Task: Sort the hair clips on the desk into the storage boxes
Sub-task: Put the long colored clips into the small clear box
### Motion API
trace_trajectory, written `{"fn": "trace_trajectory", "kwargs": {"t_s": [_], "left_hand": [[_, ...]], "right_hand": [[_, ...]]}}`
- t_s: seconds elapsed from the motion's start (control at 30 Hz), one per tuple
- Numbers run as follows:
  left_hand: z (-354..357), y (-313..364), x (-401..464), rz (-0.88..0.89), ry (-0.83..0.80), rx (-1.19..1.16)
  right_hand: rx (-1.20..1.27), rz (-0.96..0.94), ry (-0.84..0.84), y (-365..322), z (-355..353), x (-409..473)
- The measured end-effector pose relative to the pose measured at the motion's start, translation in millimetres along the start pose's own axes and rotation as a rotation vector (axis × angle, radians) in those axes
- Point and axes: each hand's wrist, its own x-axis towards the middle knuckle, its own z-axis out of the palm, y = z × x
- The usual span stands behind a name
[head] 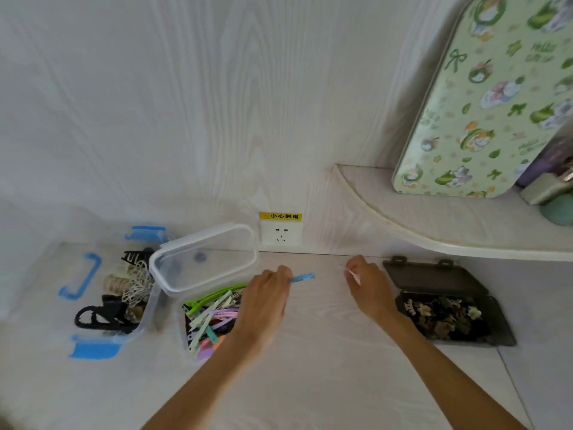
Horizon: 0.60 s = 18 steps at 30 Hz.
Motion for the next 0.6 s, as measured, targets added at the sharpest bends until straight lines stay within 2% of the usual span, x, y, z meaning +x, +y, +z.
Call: {"fn": "trace_trajectory", "kwargs": {"t_s": [0.13,0.27,0.37,0.4,0.5,0.6], "left_hand": [[-7.8,-54.7,-55.3,-0.076,0.189,-0.081],[1.9,-92.7,-99.2,-0.207,0.192,-0.121],[3.6,-98.3,-114.6,-0.187,0.239,-0.109],[4.9,-98.0,-120.6,-0.234,0.247,-0.134],[7.5,-91.4,-131.6,-0.507,0.259,-0.345],[8.9,-82.8,-126.4,-0.595,0.294,-0.547]], "right_hand": [[0.124,-0.243,-0.059,-46.8,4.7,-8.2],[0.162,-0.484,-0.130,-117.5,33.6,-25.0],[0.078,-0.692,-0.180,-143.4,62.5,-34.6],[0.038,-0.741,-0.193,-144.5,71.5,-37.3],[-0.041,-0.739,-0.206,-131.8,83.2,-41.9],[-0.077,-0.729,-0.210,-118.0,78.0,-41.6]]}}
